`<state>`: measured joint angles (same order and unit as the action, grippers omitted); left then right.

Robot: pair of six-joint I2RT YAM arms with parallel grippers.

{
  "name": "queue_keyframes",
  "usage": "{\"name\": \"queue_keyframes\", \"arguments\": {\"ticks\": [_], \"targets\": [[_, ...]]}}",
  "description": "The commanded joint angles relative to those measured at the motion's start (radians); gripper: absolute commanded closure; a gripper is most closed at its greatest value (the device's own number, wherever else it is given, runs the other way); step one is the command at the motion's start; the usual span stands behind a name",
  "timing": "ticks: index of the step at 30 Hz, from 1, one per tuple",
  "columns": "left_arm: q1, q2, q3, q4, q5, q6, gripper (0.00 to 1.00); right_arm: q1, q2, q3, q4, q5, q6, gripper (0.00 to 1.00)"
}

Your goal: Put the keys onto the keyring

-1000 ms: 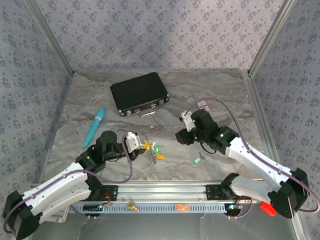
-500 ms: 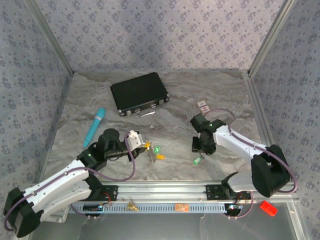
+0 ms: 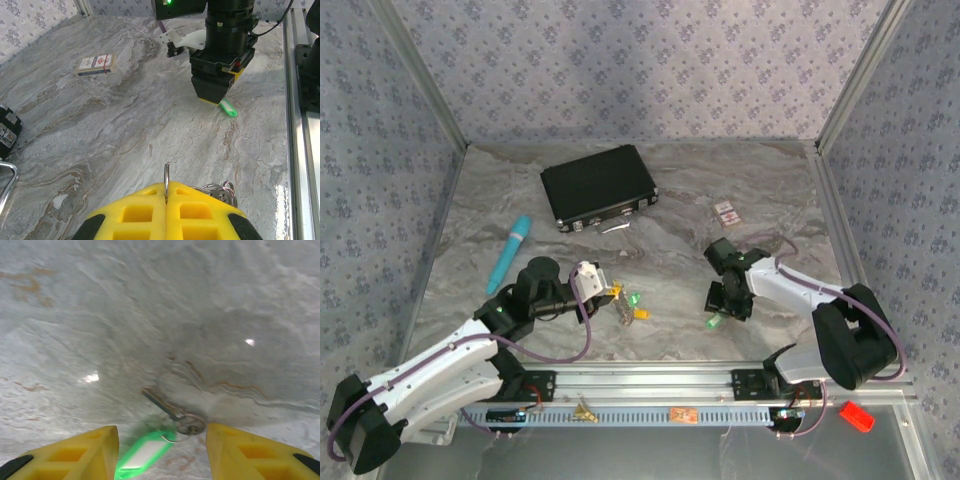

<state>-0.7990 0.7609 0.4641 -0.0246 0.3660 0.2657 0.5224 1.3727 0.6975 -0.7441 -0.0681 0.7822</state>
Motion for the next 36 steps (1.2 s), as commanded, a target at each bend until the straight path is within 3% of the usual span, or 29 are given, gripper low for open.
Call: {"name": "queue_keyframes", "arguments": {"ticks": [1, 8, 14, 16, 23, 29, 36], "targets": [[-0.006, -0.012, 0.031, 0.025, 0.014, 0.018, 1.00, 0.011, 0.033, 0.026, 0.047, -0.051, 0.010, 0.52], [-0.005, -0.012, 0.031, 0.020, 0.016, 0.020, 1.00, 0.060, 0.000, 0.091, 0.096, -0.067, -0.052, 0.58], [-0.006, -0.012, 0.032, 0.022, 0.016, 0.023, 1.00, 0.073, 0.022, 0.106, -0.107, 0.137, -0.030, 0.54], [-0.005, -0.015, 0.033, 0.016, 0.016, 0.024, 1.00, 0.072, 0.030, 0.092, -0.128, 0.151, -0.015, 0.55], [-0.006, -0.024, 0.033, 0.012, 0.016, 0.026, 1.00, 0.076, 0.043, 0.040, -0.037, 0.040, 0.039, 0.59], [-0.005, -0.034, 0.031, 0.005, 0.016, 0.027, 1.00, 0.084, 0.084, 0.063, -0.014, 0.028, 0.034, 0.64], [-0.005, -0.031, 0.031, 0.005, 0.016, 0.028, 1.00, 0.085, 0.101, 0.095, 0.006, 0.035, 0.022, 0.76]]}}
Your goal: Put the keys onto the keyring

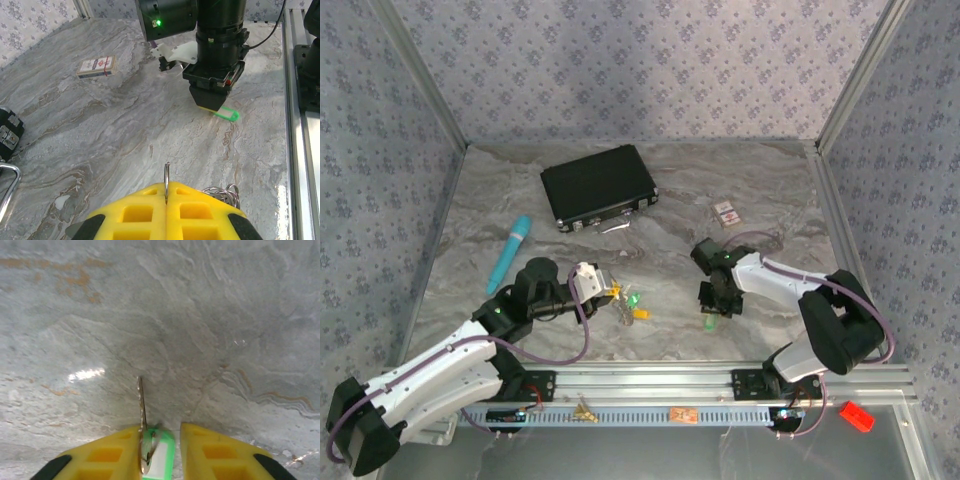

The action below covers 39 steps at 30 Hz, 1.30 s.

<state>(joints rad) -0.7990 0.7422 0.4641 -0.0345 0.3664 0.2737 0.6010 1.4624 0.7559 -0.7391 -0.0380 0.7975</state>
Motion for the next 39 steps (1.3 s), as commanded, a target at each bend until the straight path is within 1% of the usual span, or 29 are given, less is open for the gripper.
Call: {"name": "queue_keyframes", "arguments": {"ticks": [1, 6, 8, 9, 11, 12, 14, 17, 25, 29, 31, 35, 39], "targets": [[-0.006, -0.012, 0.031, 0.015, 0.016, 0.021, 1.00, 0.009, 0.013, 0.046, -0.005, 0.010, 0.000, 0.78], [-0.005, -0.013, 0.031, 0.015, 0.015, 0.021, 1.00, 0.023, 0.017, 0.088, -0.051, 0.039, -0.026, 0.87], [-0.005, -0.012, 0.031, 0.014, 0.016, 0.021, 1.00, 0.024, 0.019, 0.091, -0.055, 0.046, -0.031, 0.87], [-0.005, -0.012, 0.031, 0.013, 0.016, 0.021, 1.00, 0.025, 0.023, 0.092, -0.057, 0.048, -0.035, 0.86], [-0.005, -0.012, 0.031, 0.012, 0.015, 0.021, 1.00, 0.025, 0.031, 0.096, -0.061, 0.049, -0.040, 0.79], [-0.006, -0.013, 0.031, 0.010, 0.016, 0.021, 1.00, 0.027, 0.036, 0.097, -0.064, 0.052, -0.041, 0.77], [-0.006, -0.012, 0.031, 0.010, 0.016, 0.021, 1.00, 0.031, 0.037, 0.099, -0.064, 0.052, -0.045, 0.76], [-0.005, -0.012, 0.031, 0.010, 0.017, 0.021, 1.00, 0.033, 0.037, 0.099, -0.066, 0.046, -0.050, 0.73], [-0.005, -0.013, 0.032, 0.008, 0.019, 0.021, 1.00, 0.036, 0.027, 0.118, -0.073, 0.062, -0.067, 0.73], [-0.005, -0.010, 0.033, 0.007, 0.019, 0.022, 1.00, 0.041, 0.069, 0.144, -0.072, 0.052, -0.087, 0.66], [-0.005, -0.010, 0.031, 0.007, 0.016, 0.021, 1.00, 0.045, 0.084, 0.152, -0.066, 0.053, -0.087, 0.65], [-0.006, -0.012, 0.033, 0.005, 0.017, 0.022, 1.00, 0.046, 0.107, 0.161, -0.080, 0.076, -0.083, 0.66], [-0.005, -0.010, 0.032, 0.005, 0.017, 0.022, 1.00, 0.045, 0.100, 0.160, -0.093, 0.093, -0.079, 0.67]]}}
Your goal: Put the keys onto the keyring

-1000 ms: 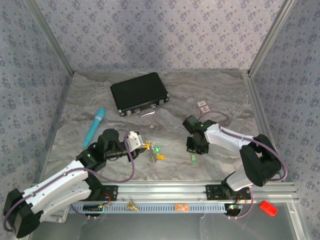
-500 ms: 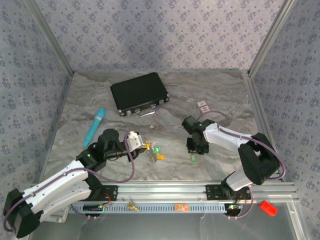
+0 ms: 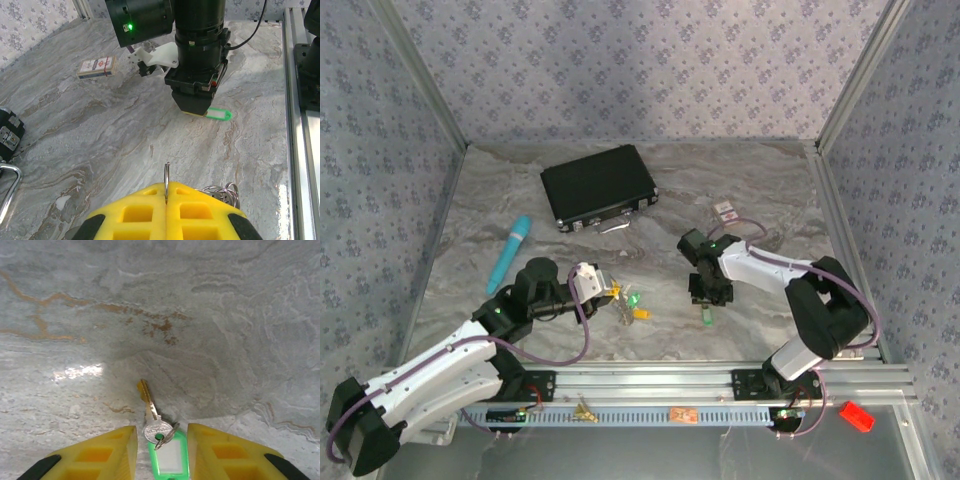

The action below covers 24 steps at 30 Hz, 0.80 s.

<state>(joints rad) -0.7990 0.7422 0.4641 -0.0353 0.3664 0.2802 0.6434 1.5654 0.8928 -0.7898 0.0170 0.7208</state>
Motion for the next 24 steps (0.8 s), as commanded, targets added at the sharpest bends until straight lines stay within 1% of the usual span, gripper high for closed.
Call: {"name": "queue_keyframes", "arguments": {"ticks": [1, 3, 5, 8, 10, 12, 14, 15, 17, 19, 20, 21, 22, 24], "targets": [[-0.005, -0.010, 0.032, 0.006, 0.017, 0.016, 1.00, 0.005, -0.022, 0.021, -0.042, 0.041, -0.007, 0.67], [-0.006, -0.010, 0.031, 0.008, 0.017, 0.016, 1.00, 0.005, -0.075, 0.020, -0.028, 0.050, -0.037, 0.66], [-0.005, -0.009, 0.031, 0.011, 0.019, 0.016, 1.00, 0.003, -0.146, 0.022, -0.015, 0.072, -0.116, 0.65], [-0.006, -0.007, 0.033, 0.012, 0.020, 0.016, 1.00, -0.012, -0.238, 0.017, 0.015, 0.104, -0.279, 0.63], [-0.005, -0.004, 0.033, 0.009, 0.020, 0.015, 1.00, -0.055, -0.275, 0.028, 0.039, 0.094, -0.409, 0.63], [-0.007, -0.006, 0.031, 0.008, 0.021, 0.010, 1.00, -0.081, -0.299, 0.064, 0.063, 0.101, -0.528, 0.64], [-0.007, -0.005, 0.031, 0.011, 0.023, 0.007, 1.00, -0.088, -0.341, 0.087, 0.140, 0.104, -0.644, 0.65], [-0.007, -0.001, 0.034, 0.010, 0.023, 0.006, 1.00, -0.092, -0.373, 0.079, 0.212, 0.079, -0.716, 0.65], [-0.007, 0.000, 0.041, 0.002, 0.026, 0.002, 1.00, -0.101, -0.438, 0.027, 0.370, -0.019, -0.926, 0.64], [-0.008, 0.001, 0.035, 0.017, 0.033, -0.011, 1.00, -0.123, -0.500, -0.079, 0.518, -0.186, -1.253, 0.62], [-0.006, 0.002, 0.033, 0.018, 0.035, -0.013, 1.00, -0.133, -0.515, -0.118, 0.545, -0.242, -1.379, 0.60], [-0.006, 0.004, 0.029, 0.019, 0.035, -0.014, 1.00, -0.149, -0.519, -0.145, 0.553, -0.263, -1.504, 0.61], [-0.007, 0.006, 0.023, 0.024, 0.029, -0.019, 1.00, -0.168, -0.505, -0.133, 0.503, -0.265, -1.580, 0.62], [-0.007, 0.008, 0.013, 0.045, 0.028, -0.032, 1.00, -0.236, -0.454, -0.029, 0.285, -0.350, -1.646, 0.64]]}}
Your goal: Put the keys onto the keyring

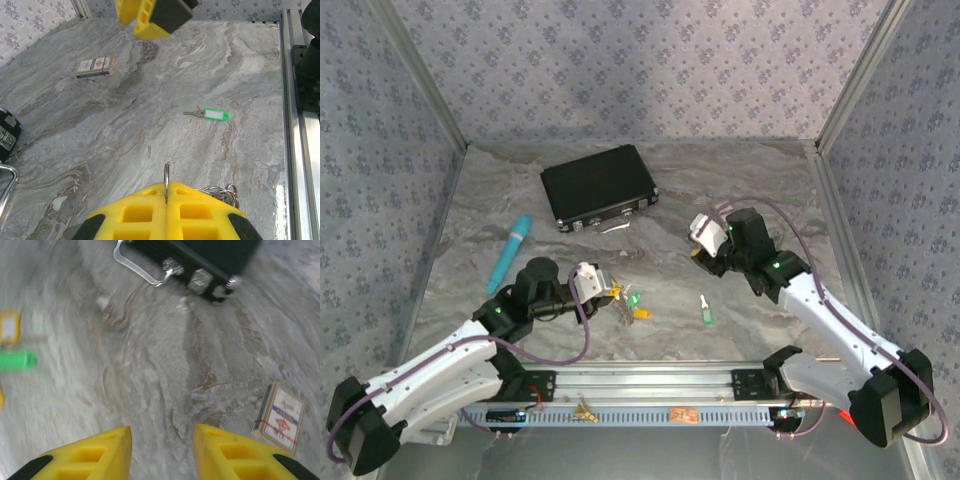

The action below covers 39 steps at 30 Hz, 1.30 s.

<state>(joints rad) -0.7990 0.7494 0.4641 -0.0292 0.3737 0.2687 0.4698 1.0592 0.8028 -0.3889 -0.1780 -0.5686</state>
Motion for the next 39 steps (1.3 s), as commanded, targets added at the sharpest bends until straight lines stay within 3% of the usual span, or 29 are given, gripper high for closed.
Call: {"name": "queue_keyframes", "arguments": {"ticks": [1, 3, 6, 10, 15, 23, 31, 39], "targets": [[-0.007, 0.003, 0.012, 0.044, 0.022, -0.023, 1.00, -0.089, 0.078, 0.106, -0.237, -0.187, -0.392, 0.66], [-0.006, 0.009, 0.014, 0.044, 0.021, -0.012, 1.00, -0.084, 0.099, 0.128, -0.409, -0.157, -0.485, 0.67], [-0.007, 0.014, 0.019, 0.052, 0.026, -0.004, 1.00, -0.032, 0.049, 0.011, -0.478, -0.048, -0.558, 0.64], [-0.008, 0.016, 0.014, 0.075, 0.039, -0.007, 1.00, -0.008, 0.002, -0.112, -0.443, -0.086, -0.577, 0.66], [-0.012, 0.009, 0.016, 0.073, 0.048, -0.008, 1.00, -0.008, 0.062, -0.162, -0.357, -0.115, -0.600, 0.67], [-0.016, -0.001, 0.016, 0.071, 0.049, -0.006, 1.00, -0.040, 0.217, -0.131, -0.262, -0.109, -0.626, 0.69], [-0.025, 0.000, 0.015, 0.066, 0.056, -0.003, 1.00, -0.066, 0.333, -0.062, -0.271, -0.125, -0.648, 0.64], [-0.025, 0.012, 0.016, 0.071, 0.065, -0.003, 1.00, -0.063, 0.376, -0.051, -0.273, -0.150, -0.648, 0.63]]}}
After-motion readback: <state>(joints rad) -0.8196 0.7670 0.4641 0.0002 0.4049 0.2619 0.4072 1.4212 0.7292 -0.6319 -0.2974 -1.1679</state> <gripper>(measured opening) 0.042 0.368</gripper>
